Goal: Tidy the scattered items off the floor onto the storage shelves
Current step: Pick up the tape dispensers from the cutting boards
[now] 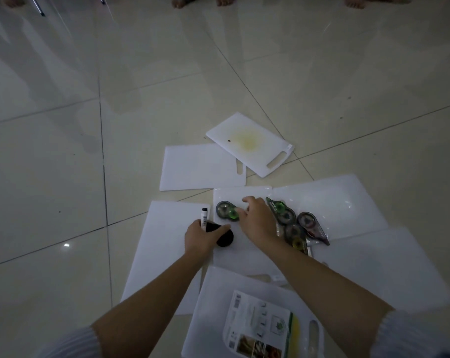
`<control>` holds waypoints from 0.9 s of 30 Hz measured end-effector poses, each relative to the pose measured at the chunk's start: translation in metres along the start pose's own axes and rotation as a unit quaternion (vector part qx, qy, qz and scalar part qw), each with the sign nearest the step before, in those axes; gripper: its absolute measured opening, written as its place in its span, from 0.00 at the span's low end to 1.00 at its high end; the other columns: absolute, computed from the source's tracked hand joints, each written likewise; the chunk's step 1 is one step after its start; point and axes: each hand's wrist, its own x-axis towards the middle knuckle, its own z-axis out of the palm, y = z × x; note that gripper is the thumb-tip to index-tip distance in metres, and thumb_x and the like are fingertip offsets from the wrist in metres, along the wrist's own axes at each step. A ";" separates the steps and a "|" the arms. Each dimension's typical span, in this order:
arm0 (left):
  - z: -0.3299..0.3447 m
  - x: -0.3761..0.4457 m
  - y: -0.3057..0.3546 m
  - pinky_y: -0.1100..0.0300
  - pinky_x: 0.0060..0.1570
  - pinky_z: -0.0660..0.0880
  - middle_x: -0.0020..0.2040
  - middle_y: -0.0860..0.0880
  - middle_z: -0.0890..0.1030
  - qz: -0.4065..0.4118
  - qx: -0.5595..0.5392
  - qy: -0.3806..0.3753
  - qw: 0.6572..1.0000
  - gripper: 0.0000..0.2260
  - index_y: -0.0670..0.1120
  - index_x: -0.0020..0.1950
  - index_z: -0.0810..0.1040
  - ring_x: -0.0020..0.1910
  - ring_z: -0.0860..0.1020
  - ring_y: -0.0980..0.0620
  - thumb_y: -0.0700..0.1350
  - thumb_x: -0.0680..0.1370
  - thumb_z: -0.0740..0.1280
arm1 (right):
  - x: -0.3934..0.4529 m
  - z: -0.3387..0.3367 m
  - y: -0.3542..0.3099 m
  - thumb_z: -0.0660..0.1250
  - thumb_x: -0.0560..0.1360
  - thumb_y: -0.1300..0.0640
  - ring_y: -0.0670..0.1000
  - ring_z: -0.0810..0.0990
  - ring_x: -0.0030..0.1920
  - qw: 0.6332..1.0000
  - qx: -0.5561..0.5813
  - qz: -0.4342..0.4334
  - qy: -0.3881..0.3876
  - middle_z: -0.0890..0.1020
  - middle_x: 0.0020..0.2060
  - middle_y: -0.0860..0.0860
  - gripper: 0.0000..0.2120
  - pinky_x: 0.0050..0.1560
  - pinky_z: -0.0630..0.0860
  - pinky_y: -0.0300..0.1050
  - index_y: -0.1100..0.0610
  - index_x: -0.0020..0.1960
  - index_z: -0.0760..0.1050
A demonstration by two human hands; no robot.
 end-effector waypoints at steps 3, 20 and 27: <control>-0.010 0.000 -0.006 0.65 0.39 0.74 0.42 0.47 0.83 0.021 -0.096 0.002 0.995 0.12 0.41 0.48 0.81 0.44 0.81 0.50 0.48 0.72 0.76 | 0.006 0.010 -0.011 0.69 0.75 0.42 0.58 0.78 0.52 0.995 -0.082 -0.025 -0.041 0.67 0.62 0.54 0.25 0.45 0.74 0.48 0.57 0.64 0.70; 0.002 -0.010 0.035 0.48 0.54 0.80 0.55 0.39 0.83 -0.184 -0.525 -0.143 0.818 0.07 0.39 0.56 0.76 0.56 0.82 0.41 0.40 0.80 0.66 | -0.023 -0.041 0.035 0.70 0.76 0.55 0.47 0.79 0.30 0.846 0.504 0.088 0.151 0.83 0.35 0.55 0.09 0.27 0.73 0.38 0.56 0.55 0.77; 0.027 -0.035 0.039 0.60 0.27 0.77 0.35 0.46 0.80 -0.222 -0.404 -0.133 0.877 0.07 0.40 0.44 0.75 0.29 0.81 0.49 0.43 0.78 0.68 | -0.064 -0.069 0.097 0.72 0.73 0.55 0.49 0.82 0.40 0.870 0.447 0.099 0.183 0.84 0.43 0.54 0.12 0.34 0.75 0.36 0.52 0.56 0.75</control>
